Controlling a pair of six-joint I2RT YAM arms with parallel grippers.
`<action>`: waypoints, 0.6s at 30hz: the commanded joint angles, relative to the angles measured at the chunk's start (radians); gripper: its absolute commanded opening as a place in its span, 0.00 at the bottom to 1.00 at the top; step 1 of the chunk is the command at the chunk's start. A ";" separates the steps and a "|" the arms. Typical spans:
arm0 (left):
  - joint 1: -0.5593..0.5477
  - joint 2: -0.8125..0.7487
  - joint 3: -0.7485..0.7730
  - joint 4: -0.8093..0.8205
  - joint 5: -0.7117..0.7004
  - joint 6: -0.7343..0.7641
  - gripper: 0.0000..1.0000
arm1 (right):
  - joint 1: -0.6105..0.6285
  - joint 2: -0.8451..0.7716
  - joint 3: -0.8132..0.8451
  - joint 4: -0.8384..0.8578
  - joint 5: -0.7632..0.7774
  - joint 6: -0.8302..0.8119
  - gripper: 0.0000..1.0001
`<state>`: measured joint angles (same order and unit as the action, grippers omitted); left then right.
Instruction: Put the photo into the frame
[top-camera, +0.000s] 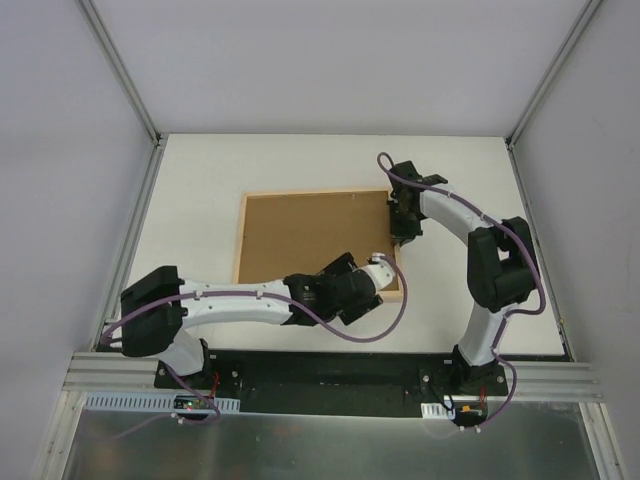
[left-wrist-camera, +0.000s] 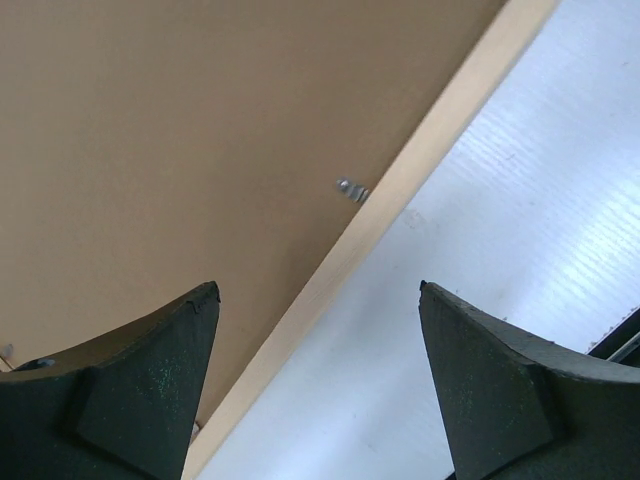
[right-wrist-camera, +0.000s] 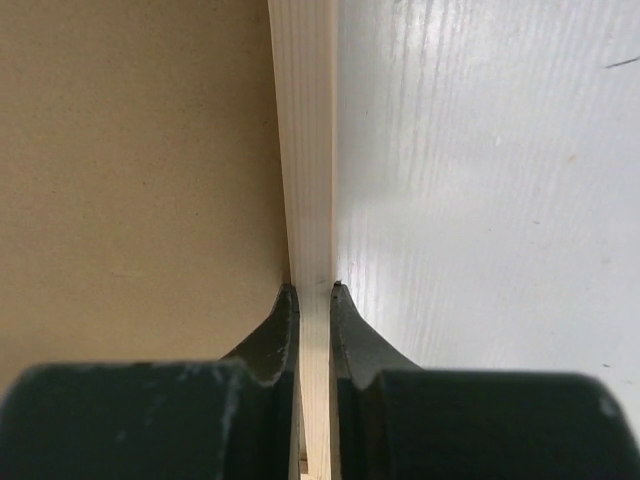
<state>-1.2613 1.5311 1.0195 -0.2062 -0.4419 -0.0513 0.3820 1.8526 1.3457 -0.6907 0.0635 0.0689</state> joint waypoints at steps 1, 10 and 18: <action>-0.085 0.069 0.062 0.086 -0.135 0.160 0.80 | 0.011 -0.099 0.076 -0.130 0.048 0.025 0.01; -0.181 0.267 0.122 0.125 -0.282 0.260 0.82 | 0.031 -0.128 0.098 -0.184 0.055 0.040 0.01; -0.179 0.365 0.074 0.358 -0.417 0.448 0.80 | 0.038 -0.150 0.115 -0.214 0.035 0.049 0.01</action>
<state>-1.4425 1.8652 1.1099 -0.0116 -0.7540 0.2619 0.4126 1.7859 1.4010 -0.8387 0.1013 0.1020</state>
